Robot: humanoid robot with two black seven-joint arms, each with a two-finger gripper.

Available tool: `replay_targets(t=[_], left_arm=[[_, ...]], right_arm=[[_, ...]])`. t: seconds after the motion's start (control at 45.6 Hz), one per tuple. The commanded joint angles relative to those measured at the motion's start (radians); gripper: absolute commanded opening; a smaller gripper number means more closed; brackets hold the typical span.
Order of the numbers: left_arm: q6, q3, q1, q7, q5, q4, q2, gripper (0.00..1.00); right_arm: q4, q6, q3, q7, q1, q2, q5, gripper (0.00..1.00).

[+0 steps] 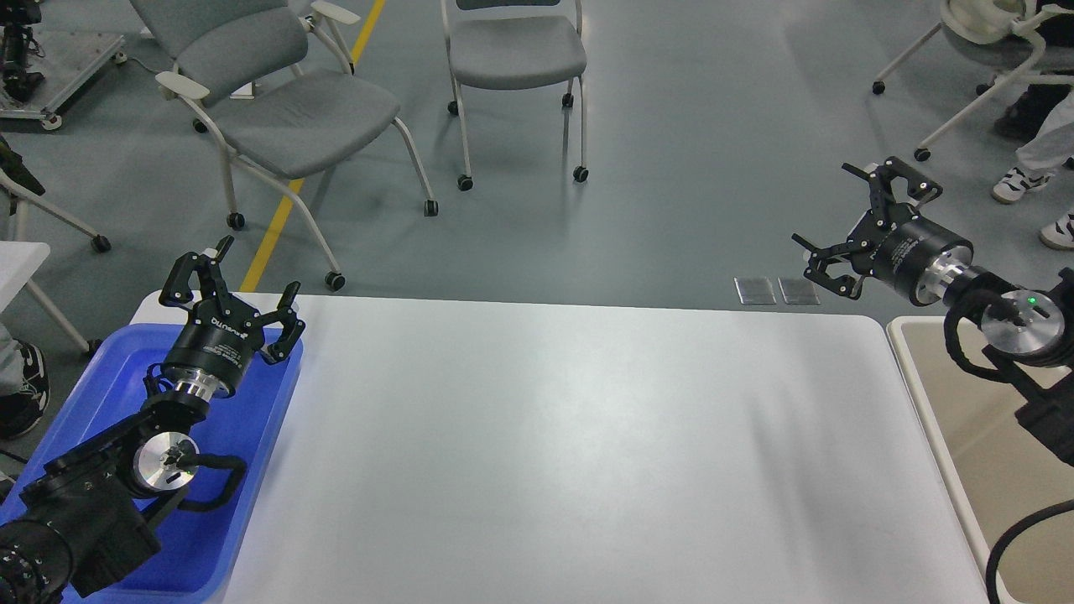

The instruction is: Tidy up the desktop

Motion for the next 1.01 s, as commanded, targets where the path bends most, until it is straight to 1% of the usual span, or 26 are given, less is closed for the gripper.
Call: replay_targets(t=[0.0, 0.329, 0.987], left_arm=[[0.0, 0.0, 0.0, 0.0, 0.0, 0.0, 0.0, 0.98], [0.0, 0.0, 0.0, 0.0, 0.0, 0.0, -0.002, 0.98], [0.0, 0.0, 0.0, 0.0, 0.0, 0.0, -0.002, 0.98]], right_arm=[[0.049, 0.043, 0.012, 0.001, -0.004, 0.082, -0.001, 1.0], [0.043, 0.041, 0.012, 0.001, -0.015, 0.148, -0.001, 1.0], [0.038, 0.041, 0.052, 0.001, -0.062, 0.165, -0.001, 1.0]])
